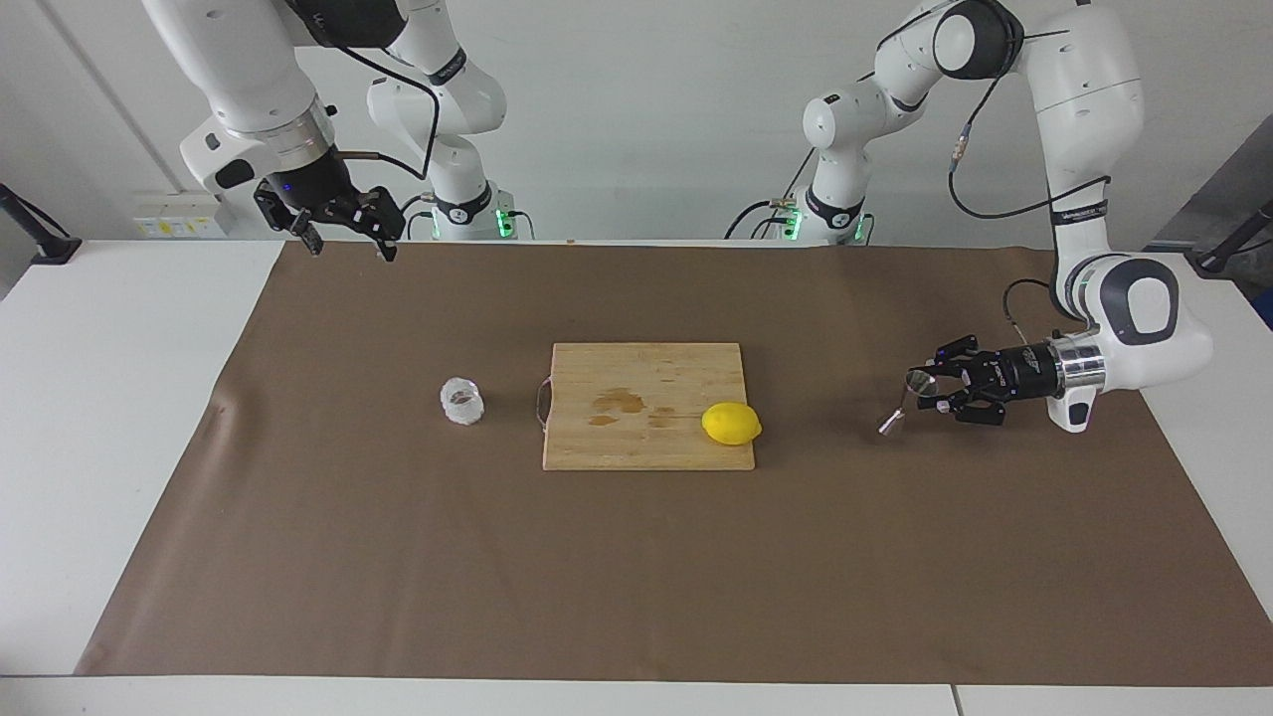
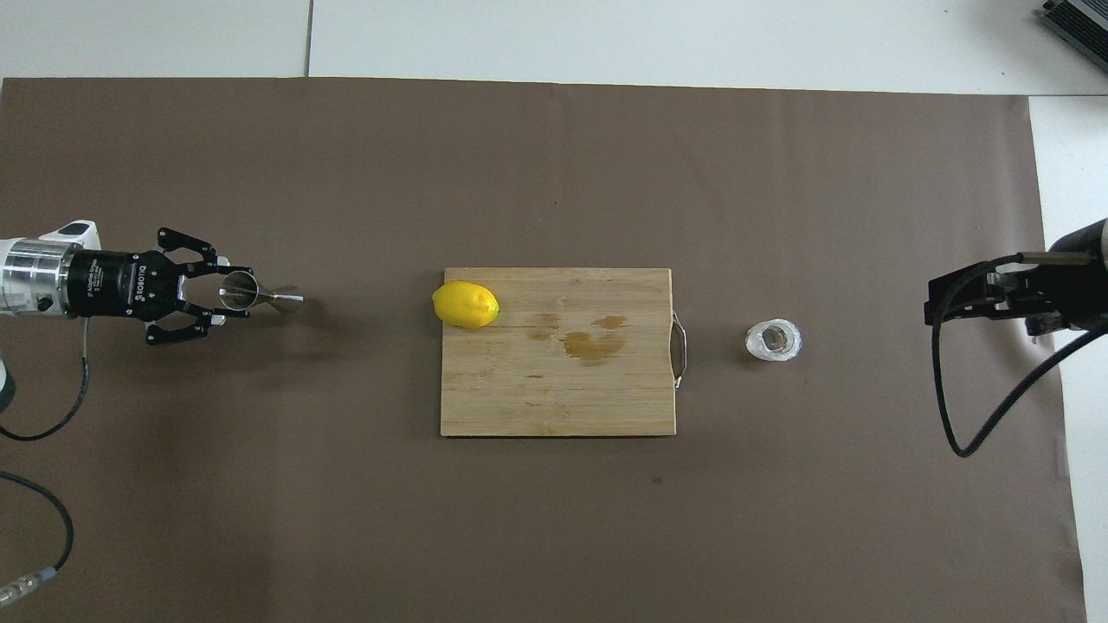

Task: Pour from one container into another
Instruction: 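Carry the metal cup with the left gripper over the cutting board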

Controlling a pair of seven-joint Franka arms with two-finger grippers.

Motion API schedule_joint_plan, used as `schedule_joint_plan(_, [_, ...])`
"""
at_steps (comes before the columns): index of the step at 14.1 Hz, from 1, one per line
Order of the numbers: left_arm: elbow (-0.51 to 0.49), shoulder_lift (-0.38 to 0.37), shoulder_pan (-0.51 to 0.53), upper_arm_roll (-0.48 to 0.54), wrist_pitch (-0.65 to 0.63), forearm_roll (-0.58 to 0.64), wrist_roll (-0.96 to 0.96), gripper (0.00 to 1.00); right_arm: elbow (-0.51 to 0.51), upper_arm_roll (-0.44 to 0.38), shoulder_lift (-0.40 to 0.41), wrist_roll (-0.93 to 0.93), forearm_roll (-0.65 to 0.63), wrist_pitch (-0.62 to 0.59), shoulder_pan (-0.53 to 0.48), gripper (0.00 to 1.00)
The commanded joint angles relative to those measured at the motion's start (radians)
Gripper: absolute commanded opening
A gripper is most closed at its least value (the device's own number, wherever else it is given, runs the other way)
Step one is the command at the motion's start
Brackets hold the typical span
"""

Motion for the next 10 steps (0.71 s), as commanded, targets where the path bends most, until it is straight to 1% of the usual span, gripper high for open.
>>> schedule_joint_plan(1, [-0.022,-0.051,-0.071,0.006,-0.015,-0.037,-0.013,0.00,-0.012,0.007,-0.017,-0.024,0.016,-0.005,-0.017,1.00])
schedule_joint_plan(2, [-0.027,-0.059,-0.100,0.006,-0.015,-0.064,-0.014,0.00,-0.012,0.006,-0.017,-0.024,0.016,-0.005,-0.017,1.00])
schedule_joint_plan(5, [-0.031,-0.082,-0.187,0.006,-0.010,-0.134,-0.123,0.00,-0.012,0.006,-0.017,-0.024,0.016,-0.005,-0.017,1.00])
schedule_joint_plan(8, [-0.031,-0.112,-0.273,0.006,0.022,-0.151,-0.197,0.00,-0.012,0.006,-0.017,-0.024,0.016,-0.005,-0.017,1.00])
schedule_joint_plan(10, [-0.031,-0.126,-0.339,0.006,0.075,-0.155,-0.221,0.00,-0.012,0.006,-0.017,-0.024,0.016,-0.005,-0.017,1.00])
